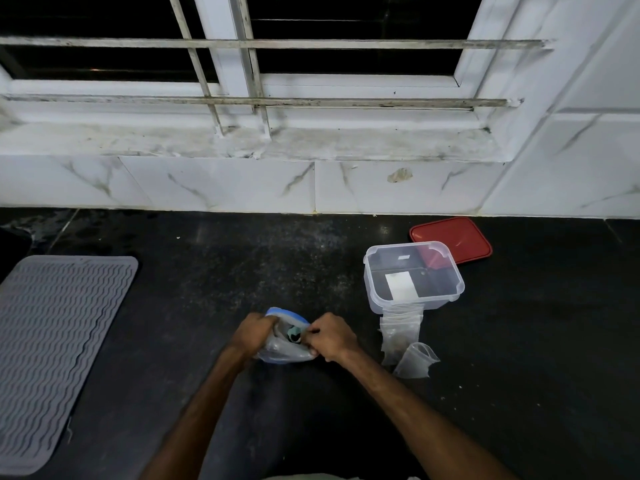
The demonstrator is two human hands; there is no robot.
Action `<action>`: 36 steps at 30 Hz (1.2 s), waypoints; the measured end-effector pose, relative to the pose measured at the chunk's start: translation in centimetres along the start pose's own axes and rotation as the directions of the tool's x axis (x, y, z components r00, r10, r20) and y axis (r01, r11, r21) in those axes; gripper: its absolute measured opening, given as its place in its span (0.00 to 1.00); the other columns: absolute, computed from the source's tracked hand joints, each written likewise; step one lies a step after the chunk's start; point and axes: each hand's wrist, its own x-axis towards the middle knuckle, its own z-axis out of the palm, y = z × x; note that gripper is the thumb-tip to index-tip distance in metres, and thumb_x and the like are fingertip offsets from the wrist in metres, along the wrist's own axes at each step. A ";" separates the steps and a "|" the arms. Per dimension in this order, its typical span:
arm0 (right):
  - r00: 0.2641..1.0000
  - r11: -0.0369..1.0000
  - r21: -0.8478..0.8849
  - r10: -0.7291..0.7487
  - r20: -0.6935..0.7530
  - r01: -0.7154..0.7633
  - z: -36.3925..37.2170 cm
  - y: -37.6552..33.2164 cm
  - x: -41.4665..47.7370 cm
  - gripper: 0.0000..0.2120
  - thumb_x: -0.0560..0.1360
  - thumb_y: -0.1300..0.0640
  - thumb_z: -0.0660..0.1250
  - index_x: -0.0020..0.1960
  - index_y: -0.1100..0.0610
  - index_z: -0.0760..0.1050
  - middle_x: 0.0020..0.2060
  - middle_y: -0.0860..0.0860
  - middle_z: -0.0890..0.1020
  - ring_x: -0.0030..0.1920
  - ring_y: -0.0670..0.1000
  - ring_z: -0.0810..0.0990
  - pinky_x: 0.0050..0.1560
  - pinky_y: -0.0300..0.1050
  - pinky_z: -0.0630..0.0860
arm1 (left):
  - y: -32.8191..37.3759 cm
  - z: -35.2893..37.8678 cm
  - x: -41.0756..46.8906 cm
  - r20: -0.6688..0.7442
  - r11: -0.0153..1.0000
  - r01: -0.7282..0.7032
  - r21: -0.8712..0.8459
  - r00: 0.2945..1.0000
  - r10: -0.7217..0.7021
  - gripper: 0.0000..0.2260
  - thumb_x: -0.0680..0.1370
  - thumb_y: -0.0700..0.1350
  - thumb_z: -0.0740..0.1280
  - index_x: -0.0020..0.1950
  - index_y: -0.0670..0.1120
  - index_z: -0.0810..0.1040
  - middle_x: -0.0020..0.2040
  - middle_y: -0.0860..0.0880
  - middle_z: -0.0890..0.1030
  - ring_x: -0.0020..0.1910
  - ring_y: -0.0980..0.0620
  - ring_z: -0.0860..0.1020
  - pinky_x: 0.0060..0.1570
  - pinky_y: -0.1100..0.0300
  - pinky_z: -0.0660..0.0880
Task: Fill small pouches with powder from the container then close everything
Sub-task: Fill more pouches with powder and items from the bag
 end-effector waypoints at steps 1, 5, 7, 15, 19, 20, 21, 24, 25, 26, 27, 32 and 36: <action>1.000 0.999 -0.036 -0.014 0.001 0.015 0.0 -0.1 -0.1 0.10 0.76 0.49 0.67 0.50 0.53 0.84 0.35 0.49 0.82 0.35 0.48 0.80 0.41 0.46 0.78 | 0.0 0.1 0.3 0.009 1.000 0.001 -0.025 1.000 -0.001 0.13 0.79 0.44 0.64 0.58 0.36 0.77 0.48 0.41 0.79 0.42 0.49 0.76 0.45 0.56 0.71; 0.988 0.941 -0.322 -0.133 -0.084 0.099 0.0 -0.6 -0.1 0.12 0.77 0.50 0.64 0.50 0.56 0.83 0.45 0.54 0.85 0.47 0.55 0.83 0.46 0.46 0.76 | 0.0 0.2 0.1 0.089 0.986 0.065 -0.154 0.995 -0.051 0.14 0.76 0.43 0.69 0.58 0.36 0.77 0.41 0.42 0.82 0.39 0.48 0.80 0.34 0.59 0.74; 0.978 0.896 -0.424 -0.185 -0.095 0.128 0.2 -0.8 -0.3 0.12 0.78 0.51 0.63 0.53 0.55 0.82 0.48 0.54 0.84 0.48 0.55 0.82 0.47 0.47 0.76 | -0.8 0.2 0.2 0.136 0.982 0.067 -0.175 0.990 -0.043 0.17 0.71 0.39 0.72 0.58 0.35 0.78 0.46 0.38 0.84 0.43 0.45 0.83 0.36 0.57 0.78; 0.993 0.990 0.138 0.007 0.122 -0.024 -0.6 1.0 0.0 0.08 0.76 0.54 0.68 0.49 0.55 0.85 0.32 0.51 0.81 0.27 0.46 0.73 0.29 0.38 0.70 | -1.8 0.3 -0.6 0.094 0.983 -0.125 -0.133 0.986 0.138 0.20 0.72 0.31 0.71 0.61 0.42 0.70 0.49 0.45 0.78 0.43 0.54 0.78 0.34 0.64 0.75; 0.980 0.973 0.208 0.061 0.187 -0.101 -1.0 1.2 -0.1 0.10 0.79 0.55 0.65 0.51 0.57 0.84 0.27 0.48 0.76 0.27 0.45 0.70 0.27 0.38 0.69 | -1.0 0.2 -0.4 0.056 0.987 -0.155 -0.037 0.986 0.157 0.17 0.72 0.30 0.69 0.56 0.44 0.71 0.48 0.45 0.78 0.43 0.52 0.77 0.37 0.62 0.75; 0.979 0.971 0.215 0.069 0.191 -0.110 -1.1 1.3 -0.2 0.10 0.79 0.55 0.65 0.51 0.57 0.84 0.28 0.49 0.77 0.27 0.45 0.70 0.28 0.38 0.70 | -0.9 0.2 -0.1 0.041 0.987 -0.154 -0.035 0.987 0.156 0.16 0.72 0.31 0.69 0.55 0.43 0.72 0.49 0.43 0.79 0.45 0.49 0.78 0.39 0.59 0.75; 0.978 0.969 0.220 0.073 0.195 -0.116 -1.1 1.3 -0.2 0.10 0.80 0.55 0.65 0.52 0.57 0.83 0.29 0.49 0.77 0.27 0.45 0.71 0.28 0.38 0.70 | -0.9 0.2 0.0 0.025 0.988 -0.154 -0.021 0.988 0.155 0.15 0.72 0.32 0.70 0.55 0.42 0.73 0.49 0.42 0.79 0.46 0.48 0.78 0.41 0.57 0.76; 0.984 0.985 0.148 0.064 0.165 -0.089 -1.7 1.2 -0.4 0.09 0.78 0.53 0.66 0.50 0.56 0.84 0.31 0.50 0.80 0.28 0.45 0.74 0.31 0.39 0.73 | -1.4 -0.2 0.5 0.005 0.987 -0.153 0.040 0.988 0.153 0.08 0.74 0.39 0.71 0.52 0.43 0.76 0.49 0.43 0.81 0.45 0.49 0.79 0.41 0.58 0.75; 0.991 0.995 0.079 0.046 0.127 -0.056 -1.8 1.2 -0.3 0.10 0.77 0.52 0.67 0.49 0.55 0.84 0.31 0.50 0.81 0.28 0.45 0.75 0.34 0.41 0.74 | -1.6 -0.2 0.7 0.010 0.988 -0.143 0.054 0.990 0.143 0.06 0.75 0.41 0.71 0.50 0.44 0.76 0.48 0.44 0.81 0.44 0.51 0.79 0.40 0.59 0.74; 0.997 1.000 -0.012 0.018 0.081 -0.017 -1.8 1.0 -0.4 0.10 0.77 0.50 0.67 0.48 0.54 0.84 0.32 0.50 0.82 0.29 0.46 0.77 0.37 0.43 0.76 | -1.8 -0.1 0.7 0.022 0.990 -0.122 0.065 0.992 0.121 0.06 0.76 0.43 0.70 0.50 0.44 0.75 0.47 0.45 0.80 0.44 0.51 0.79 0.39 0.59 0.74; 0.999 0.994 -0.106 -0.015 0.033 0.019 -1.7 0.7 -0.5 0.11 0.76 0.49 0.66 0.49 0.54 0.84 0.33 0.50 0.83 0.33 0.47 0.80 0.41 0.44 0.77 | -2.0 0.0 0.8 0.023 0.993 -0.099 0.068 0.995 0.097 0.06 0.77 0.44 0.69 0.51 0.45 0.74 0.47 0.46 0.79 0.45 0.51 0.78 0.41 0.58 0.75; 0.983 0.907 -0.413 -0.140 -0.116 0.081 -0.6 -0.3 -0.8 0.14 0.78 0.50 0.62 0.56 0.55 0.81 0.49 0.55 0.84 0.49 0.57 0.82 0.49 0.48 0.77 | -2.1 -0.1 1.2 0.040 0.999 -0.037 -0.008 0.999 0.037 0.06 0.77 0.42 0.67 0.53 0.42 0.78 0.49 0.44 0.83 0.46 0.48 0.82 0.49 0.51 0.81; 0.997 0.978 -0.201 -0.067 -0.034 0.059 -1.0 0.2 -1.3 0.12 0.78 0.49 0.64 0.53 0.54 0.83 0.37 0.49 0.82 0.41 0.48 0.81 0.46 0.44 0.76 | -1.7 -1.2 0.4 0.112 0.986 -0.106 -0.131 0.986 0.121 0.10 0.75 0.41 0.71 0.56 0.43 0.77 0.49 0.43 0.84 0.46 0.50 0.83 0.36 0.62 0.78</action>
